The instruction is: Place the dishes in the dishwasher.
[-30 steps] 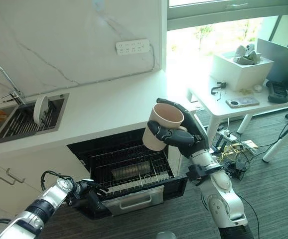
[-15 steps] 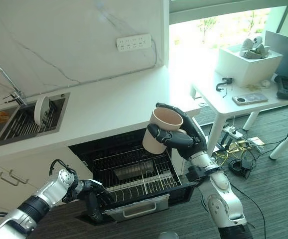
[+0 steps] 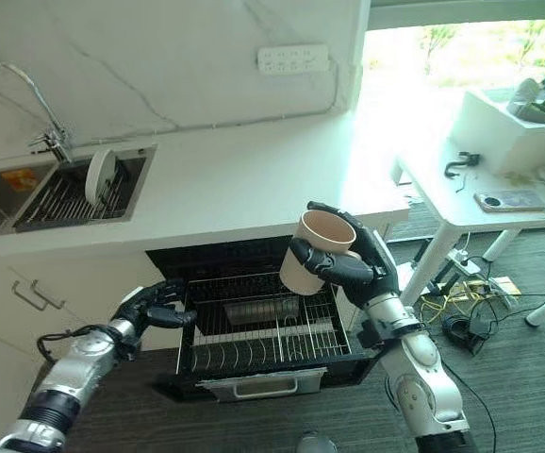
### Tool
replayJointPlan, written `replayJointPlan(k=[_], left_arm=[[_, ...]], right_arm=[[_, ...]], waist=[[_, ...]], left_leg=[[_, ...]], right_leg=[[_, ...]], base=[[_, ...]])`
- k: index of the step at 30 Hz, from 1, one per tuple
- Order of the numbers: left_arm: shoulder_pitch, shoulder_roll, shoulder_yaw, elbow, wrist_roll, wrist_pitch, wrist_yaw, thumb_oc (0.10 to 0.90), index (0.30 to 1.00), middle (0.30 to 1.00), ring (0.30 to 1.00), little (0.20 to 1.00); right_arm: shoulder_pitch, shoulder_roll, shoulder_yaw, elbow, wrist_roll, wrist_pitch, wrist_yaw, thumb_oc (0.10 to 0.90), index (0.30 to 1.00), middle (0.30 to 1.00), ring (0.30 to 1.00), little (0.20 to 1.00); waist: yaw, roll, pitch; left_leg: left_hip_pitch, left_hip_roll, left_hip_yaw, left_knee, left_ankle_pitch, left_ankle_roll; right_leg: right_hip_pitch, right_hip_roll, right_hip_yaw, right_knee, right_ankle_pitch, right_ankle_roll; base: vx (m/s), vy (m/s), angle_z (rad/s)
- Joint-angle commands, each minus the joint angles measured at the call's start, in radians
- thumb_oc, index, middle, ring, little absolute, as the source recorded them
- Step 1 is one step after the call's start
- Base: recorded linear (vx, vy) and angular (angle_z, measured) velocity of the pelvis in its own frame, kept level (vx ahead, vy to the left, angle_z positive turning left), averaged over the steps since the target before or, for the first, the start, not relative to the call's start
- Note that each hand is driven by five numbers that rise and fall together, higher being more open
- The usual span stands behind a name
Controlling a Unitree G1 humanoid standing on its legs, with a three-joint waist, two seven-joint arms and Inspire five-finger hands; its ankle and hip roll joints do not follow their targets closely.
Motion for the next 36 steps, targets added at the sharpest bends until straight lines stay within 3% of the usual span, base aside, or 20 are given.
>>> replayJointPlan(k=[1,6,15,21,25,36], left_arm=[[-0.058,0.021,-0.004,-0.082,0.092,-0.129,0.122,0.8,0.9,0.9,0.9,0.9],[-0.048,-0.017,-0.069,0.007,0.19,-0.124,0.177,0.8,0.9,0.9,0.9,0.9],[-0.015,-0.065,-0.132,0.099,0.255,-0.094,0.131,0.8,0.9,0.9,0.9,0.9],[0.033,-0.029,-0.203,0.088,0.38,-0.033,-0.054,0.8,0.9,0.9,0.9,0.9],[0.066,0.005,-0.232,0.036,0.374,0.006,-0.159,0.8,0.9,0.9,0.9,0.9],[0.125,0.076,-0.237,-0.122,0.289,0.116,-0.31,0.8,0.9,0.9,0.9,0.9]], right_arm=[[-0.114,0.031,-0.055,-0.08,-0.007,-0.128,0.014,0.4,0.3,0.3,0.3,0.3],[-0.108,0.042,-0.036,-0.073,-0.014,-0.119,0.013,0.4,0.3,0.3,0.3,0.3],[-0.101,0.044,-0.023,-0.064,-0.064,-0.115,-0.006,0.4,0.3,0.3,0.3,0.3],[-0.117,0.001,-0.035,-0.024,-0.123,-0.111,-0.028,0.4,0.3,0.3,0.3,0.3],[-0.132,-0.033,-0.039,0.027,-0.147,-0.109,-0.053,0.4,0.3,0.3,0.3,0.3],[-0.168,-0.105,-0.045,0.172,-0.218,-0.084,-0.123,0.4,0.3,0.3,0.3,0.3]], waist=[[-0.009,-0.02,-0.027],[-0.015,-0.032,-0.017],[-0.021,-0.041,0.007],[-0.014,-0.034,0.036],[-0.008,-0.024,0.05],[0.018,-0.009,0.073]], left_leg=[[0.004,0.029,-0.095,0.068,-0.096,-0.008],[0.004,0.034,-0.088,0.068,-0.093,-0.009],[-0.004,0.045,-0.072,0.068,-0.086,-0.012],[-0.02,0.048,-0.073,0.068,-0.076,-0.016],[-0.026,0.048,-0.076,0.068,-0.073,-0.018],[-0.04,0.043,-0.094,0.068,-0.064,-0.023]], right_leg=[[0.103,-0.002,0.033,-0.045,-0.066,0.076],[0.098,0.005,0.042,-0.045,-0.06,0.076],[0.082,0.008,0.05,-0.045,-0.05,0.078],[0.065,0.007,0.046,-0.045,-0.042,0.081],[0.06,0.004,0.041,-0.045,-0.041,0.082],[0.061,-0.009,0.019,-0.045,-0.041,0.082]], base=[[0.0,0.0,0.0],[0.0,-0.007,-0.02],[-0.01,-0.02,-0.03],[-0.03,-0.022,-0.01],[0.0,0.0,0.0],[0.0,0.001,0.01]])
